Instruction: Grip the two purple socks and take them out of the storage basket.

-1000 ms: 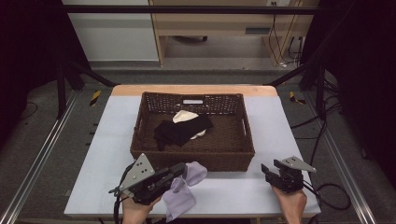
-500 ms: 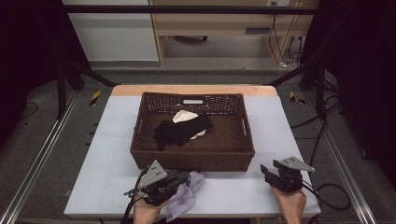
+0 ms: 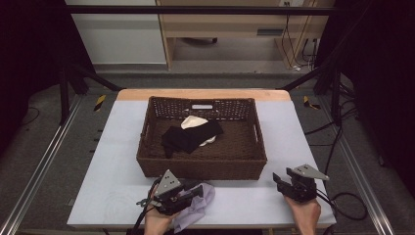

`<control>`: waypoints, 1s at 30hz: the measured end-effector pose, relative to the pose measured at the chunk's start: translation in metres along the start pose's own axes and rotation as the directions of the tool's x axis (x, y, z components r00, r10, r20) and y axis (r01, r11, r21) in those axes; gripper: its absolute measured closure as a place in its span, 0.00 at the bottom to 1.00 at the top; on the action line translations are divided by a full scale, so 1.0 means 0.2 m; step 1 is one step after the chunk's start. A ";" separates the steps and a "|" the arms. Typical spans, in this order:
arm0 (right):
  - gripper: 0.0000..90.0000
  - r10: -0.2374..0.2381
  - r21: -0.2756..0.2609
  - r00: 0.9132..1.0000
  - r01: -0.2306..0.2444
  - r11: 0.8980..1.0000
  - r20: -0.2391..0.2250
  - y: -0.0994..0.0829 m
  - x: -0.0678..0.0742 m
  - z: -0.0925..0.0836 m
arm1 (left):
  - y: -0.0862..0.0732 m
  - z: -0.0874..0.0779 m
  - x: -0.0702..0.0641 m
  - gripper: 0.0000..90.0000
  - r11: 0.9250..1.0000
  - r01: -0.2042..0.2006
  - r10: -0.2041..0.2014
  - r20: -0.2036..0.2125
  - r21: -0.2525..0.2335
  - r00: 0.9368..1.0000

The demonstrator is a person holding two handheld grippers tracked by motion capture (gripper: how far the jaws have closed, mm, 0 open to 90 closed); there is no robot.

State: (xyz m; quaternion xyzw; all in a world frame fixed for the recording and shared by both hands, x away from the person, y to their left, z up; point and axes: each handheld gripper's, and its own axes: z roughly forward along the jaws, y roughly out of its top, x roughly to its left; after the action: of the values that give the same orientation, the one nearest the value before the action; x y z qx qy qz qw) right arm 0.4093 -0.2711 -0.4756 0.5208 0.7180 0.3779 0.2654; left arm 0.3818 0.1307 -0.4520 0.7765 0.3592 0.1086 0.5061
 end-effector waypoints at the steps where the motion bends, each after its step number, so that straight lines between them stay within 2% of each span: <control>1: 0.47 0.001 0.000 1.000 -0.001 1.000 -0.001 0.00 0.00 0.00 | 0.00 0.00 0.00 0.66 1.000 0.002 -0.002 0.000 0.007 1.000; 4: 0.47 -0.002 0.001 1.000 0.002 1.000 0.001 0.00 0.00 0.00 | 0.00 -0.02 0.01 0.48 1.000 0.003 -0.003 -0.021 0.007 1.000; 5: 0.47 -0.002 0.001 1.000 0.002 1.000 0.001 0.00 0.00 0.00 | 0.00 -0.03 0.02 0.48 1.000 0.007 -0.007 -0.030 0.000 1.000; 6: 0.47 -0.002 -0.001 1.000 0.002 1.000 0.004 0.00 0.00 0.00 | 0.00 -0.06 0.02 0.40 1.000 0.010 -0.011 -0.040 -0.011 0.999; 10: 0.47 -0.002 0.001 1.000 0.002 1.000 0.007 0.00 0.00 0.00 | 0.00 -0.12 0.03 0.33 0.999 0.013 -0.015 -0.051 -0.036 0.999; 11: 0.47 -0.003 0.001 1.000 0.003 1.000 0.007 0.00 0.00 0.00 | 0.00 -0.15 0.05 0.32 0.999 0.019 -0.022 -0.067 -0.044 0.997; 18: 0.47 -0.005 0.003 1.000 0.005 1.000 0.012 0.00 -0.01 0.00 | -0.02 -0.23 0.11 0.29 0.998 0.034 -0.040 -0.113 -0.061 0.993; 19: 0.47 -0.003 0.005 1.000 0.003 1.000 0.014 0.00 0.00 0.00 | -0.03 -0.25 0.12 0.28 0.997 0.034 -0.042 -0.125 -0.064 0.991; 20: 0.46 -0.004 0.006 1.000 0.004 1.000 0.015 0.00 0.00 0.00 | -0.05 -0.28 0.14 0.27 0.997 0.024 -0.035 -0.157 -0.071 0.987; 21: 0.46 -0.004 0.006 1.000 0.004 1.000 0.015 0.00 0.00 0.00 | -0.05 -0.28 0.14 0.27 0.997 0.024 -0.035 -0.157 -0.071 0.987; 23: 0.46 -0.005 0.005 1.000 0.005 1.000 0.015 0.00 0.00 0.00 | -0.08 -0.30 0.17 0.26 0.996 0.031 -0.045 -0.180 -0.082 0.983; 30: 0.45 -0.005 0.010 1.000 0.005 1.000 0.021 0.00 -0.01 0.00 | -0.16 -0.36 0.26 0.23 0.995 0.056 -0.075 -0.260 -0.079 0.963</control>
State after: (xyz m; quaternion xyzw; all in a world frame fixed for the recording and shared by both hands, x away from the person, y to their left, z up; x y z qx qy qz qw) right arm 0.4090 -0.2728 -0.4758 0.5241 0.7183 0.3684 0.2713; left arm 0.3664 0.2236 -0.4567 0.7246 0.4444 0.2062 0.4848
